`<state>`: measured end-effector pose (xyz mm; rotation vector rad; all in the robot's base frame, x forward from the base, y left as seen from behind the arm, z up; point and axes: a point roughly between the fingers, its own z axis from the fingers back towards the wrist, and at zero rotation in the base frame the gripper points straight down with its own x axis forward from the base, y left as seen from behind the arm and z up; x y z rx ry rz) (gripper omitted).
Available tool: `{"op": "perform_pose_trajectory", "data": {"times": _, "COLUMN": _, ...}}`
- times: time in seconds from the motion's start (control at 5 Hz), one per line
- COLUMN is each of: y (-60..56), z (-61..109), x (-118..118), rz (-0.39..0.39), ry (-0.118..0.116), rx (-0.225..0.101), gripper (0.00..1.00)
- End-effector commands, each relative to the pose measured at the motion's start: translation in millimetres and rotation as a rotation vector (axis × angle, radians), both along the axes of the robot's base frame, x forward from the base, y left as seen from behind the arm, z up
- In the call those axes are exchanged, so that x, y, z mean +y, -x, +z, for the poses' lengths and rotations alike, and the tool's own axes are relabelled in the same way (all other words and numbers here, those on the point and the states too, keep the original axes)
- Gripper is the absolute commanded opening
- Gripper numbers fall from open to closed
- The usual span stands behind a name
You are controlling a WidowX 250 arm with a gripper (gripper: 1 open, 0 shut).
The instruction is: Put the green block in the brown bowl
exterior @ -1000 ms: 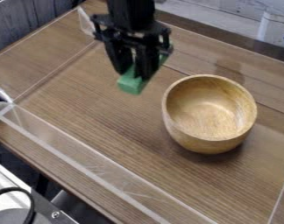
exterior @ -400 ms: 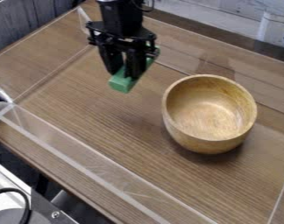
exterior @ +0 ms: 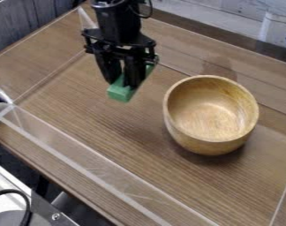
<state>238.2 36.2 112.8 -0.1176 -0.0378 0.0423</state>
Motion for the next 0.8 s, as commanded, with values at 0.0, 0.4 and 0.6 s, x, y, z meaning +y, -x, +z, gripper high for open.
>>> {"op": "perform_pose_trajectory", "data": {"times": 0.0, "y": -8.4, "z": 13.8, "x": -4.2, "rz": -0.007, "ry": 0.001, "rx": -0.061, "gripper": 0.00}}
{"op": "perform_pose_trajectory", "data": {"times": 0.4, "y": -17.2, "z": 10.9, "x": -16.5, "rz": -0.029, "ry": 0.015, "rx": -0.057, "gripper": 0.00}}
{"op": "perform_pose_trajectory", "data": {"times": 0.6, "y": -21.5, "z": 7.0, "x": -44.1, "rz": -0.078, "ry": 0.026, "rx": -0.051, "gripper": 0.00}}
